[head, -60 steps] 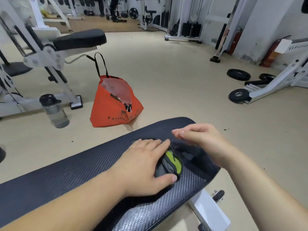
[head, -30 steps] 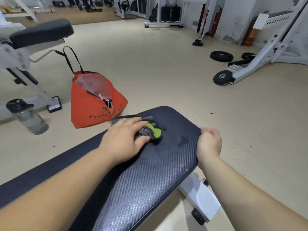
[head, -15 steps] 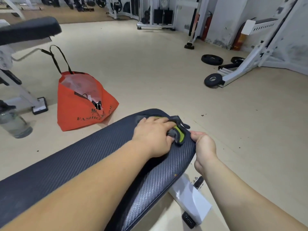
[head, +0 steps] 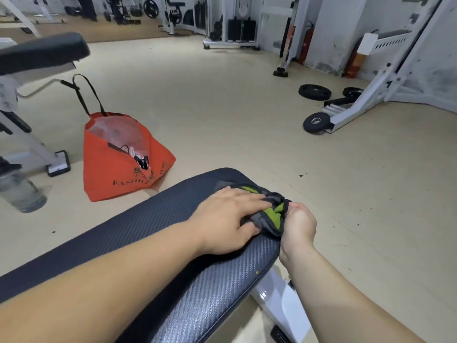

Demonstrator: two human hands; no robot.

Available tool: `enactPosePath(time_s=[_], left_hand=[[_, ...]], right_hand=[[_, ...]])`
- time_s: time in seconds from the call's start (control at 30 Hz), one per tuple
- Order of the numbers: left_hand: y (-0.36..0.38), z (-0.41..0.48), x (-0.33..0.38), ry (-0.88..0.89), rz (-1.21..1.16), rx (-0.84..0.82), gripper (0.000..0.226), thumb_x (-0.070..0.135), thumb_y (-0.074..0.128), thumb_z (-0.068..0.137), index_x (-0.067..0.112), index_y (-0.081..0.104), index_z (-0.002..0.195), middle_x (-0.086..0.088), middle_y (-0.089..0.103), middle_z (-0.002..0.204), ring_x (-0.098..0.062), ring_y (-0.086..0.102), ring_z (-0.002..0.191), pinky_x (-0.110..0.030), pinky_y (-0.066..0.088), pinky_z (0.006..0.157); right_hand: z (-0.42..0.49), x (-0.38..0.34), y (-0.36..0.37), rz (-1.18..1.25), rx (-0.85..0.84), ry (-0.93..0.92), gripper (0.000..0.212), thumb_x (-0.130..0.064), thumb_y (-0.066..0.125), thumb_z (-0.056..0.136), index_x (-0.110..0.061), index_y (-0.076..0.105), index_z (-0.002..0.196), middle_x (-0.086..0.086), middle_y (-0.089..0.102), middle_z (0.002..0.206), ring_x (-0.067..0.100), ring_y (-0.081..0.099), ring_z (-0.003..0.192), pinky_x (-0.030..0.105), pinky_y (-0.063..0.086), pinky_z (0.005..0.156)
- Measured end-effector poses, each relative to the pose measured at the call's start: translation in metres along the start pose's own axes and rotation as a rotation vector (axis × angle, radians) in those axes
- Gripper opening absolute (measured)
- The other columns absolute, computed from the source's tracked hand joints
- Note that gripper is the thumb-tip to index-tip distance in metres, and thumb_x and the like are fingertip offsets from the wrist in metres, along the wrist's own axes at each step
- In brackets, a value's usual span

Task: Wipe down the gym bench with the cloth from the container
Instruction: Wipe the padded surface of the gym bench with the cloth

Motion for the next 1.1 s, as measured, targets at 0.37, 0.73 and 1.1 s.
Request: enactPosePath(time_s=[0.37, 0.73, 1.1], left_hand=[[0.013, -0.038, 0.025, 0.048, -0.023, 0.089, 0.05, 0.048, 0.056, 0.091, 0.039, 0.056, 0.139, 0.017, 0.057, 0.146, -0.011, 0.049, 0.136, -0.036, 0.034, 0.118], [0.01, -0.084, 0.057, -0.029, 0.071, 0.18, 0.046, 0.034, 0.06, 0.078, 0.039, 0.064, 0.124, 0.02, 0.064, 0.133, -0.014, 0.057, 0.121, -0.034, 0.044, 0.105], [0.003, -0.076, 0.051, -0.207, 0.071, 0.196, 0.042, 0.029, 0.062, 0.081, 0.04, 0.063, 0.122, 0.018, 0.065, 0.126, -0.013, 0.053, 0.119, -0.027, 0.04, 0.09]], right_hand=[[-0.002, -0.003, 0.0, 0.025, 0.017, 0.013, 0.027, -0.001, 0.043, 0.069, -0.015, 0.066, 0.067, 0.013, 0.063, 0.08, 0.026, 0.053, 0.069, 0.036, 0.046, 0.07], [-0.001, -0.007, -0.004, -0.038, -0.071, 0.048, 0.021, -0.002, 0.056, 0.065, -0.016, 0.072, 0.063, 0.01, 0.073, 0.084, 0.029, 0.064, 0.079, 0.046, 0.058, 0.079], [-0.017, -0.014, -0.004, -0.082, -0.083, 0.02, 0.023, -0.003, 0.053, 0.068, -0.017, 0.069, 0.068, 0.009, 0.069, 0.081, 0.027, 0.061, 0.073, 0.039, 0.053, 0.073]])
Point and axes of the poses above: each hand's wrist, its own z-axis towards the middle knuckle, its own y-axis out of the palm, x = y × z, the point moved 6 cm from there along z, towards the middle knuckle
